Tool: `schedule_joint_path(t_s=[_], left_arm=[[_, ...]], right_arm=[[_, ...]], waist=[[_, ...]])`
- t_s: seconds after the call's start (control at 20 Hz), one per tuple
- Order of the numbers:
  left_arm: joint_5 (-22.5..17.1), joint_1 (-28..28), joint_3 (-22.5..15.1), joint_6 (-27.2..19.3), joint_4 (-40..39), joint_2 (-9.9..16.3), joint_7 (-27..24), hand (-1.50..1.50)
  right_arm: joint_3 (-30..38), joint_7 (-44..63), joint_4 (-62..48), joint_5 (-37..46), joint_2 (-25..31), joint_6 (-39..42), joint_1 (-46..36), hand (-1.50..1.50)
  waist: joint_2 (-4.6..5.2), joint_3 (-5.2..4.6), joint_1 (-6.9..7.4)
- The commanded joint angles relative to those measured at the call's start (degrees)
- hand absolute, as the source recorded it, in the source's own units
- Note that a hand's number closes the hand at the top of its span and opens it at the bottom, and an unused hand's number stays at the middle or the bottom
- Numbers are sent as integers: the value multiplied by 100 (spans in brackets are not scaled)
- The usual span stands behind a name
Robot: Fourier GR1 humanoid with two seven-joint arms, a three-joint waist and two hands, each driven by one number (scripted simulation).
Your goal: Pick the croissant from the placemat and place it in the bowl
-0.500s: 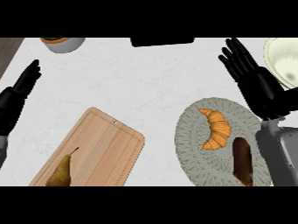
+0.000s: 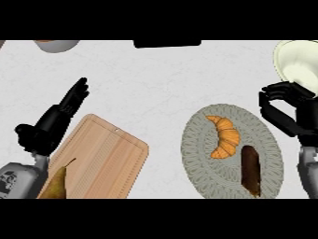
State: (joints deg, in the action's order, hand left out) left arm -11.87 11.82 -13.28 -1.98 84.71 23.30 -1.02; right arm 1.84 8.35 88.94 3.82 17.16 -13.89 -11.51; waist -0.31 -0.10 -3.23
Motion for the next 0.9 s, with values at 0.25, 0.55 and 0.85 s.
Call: schedule_joint_path(t_s=[0.25, 0.55, 0.85], left_arm=[[132, -423, -589, 36, 254, -646, -87, 0], [48, -140, -578, 34, 606, -635, 454, 0], [166, -80, -621, -2, 344, -755, 314, 0]], right_arm=[[-808, 591, 81, 2150, -69, -1120, 533, -150], [-1300, 2462, 150, 2905, 984, 547, 148, -150], [-1706, 4219, 219, 1798, 1072, 3040, -581, -150]], waist=[[21, -2, 344], [-13, -18, 371], [23, -22, 421]])
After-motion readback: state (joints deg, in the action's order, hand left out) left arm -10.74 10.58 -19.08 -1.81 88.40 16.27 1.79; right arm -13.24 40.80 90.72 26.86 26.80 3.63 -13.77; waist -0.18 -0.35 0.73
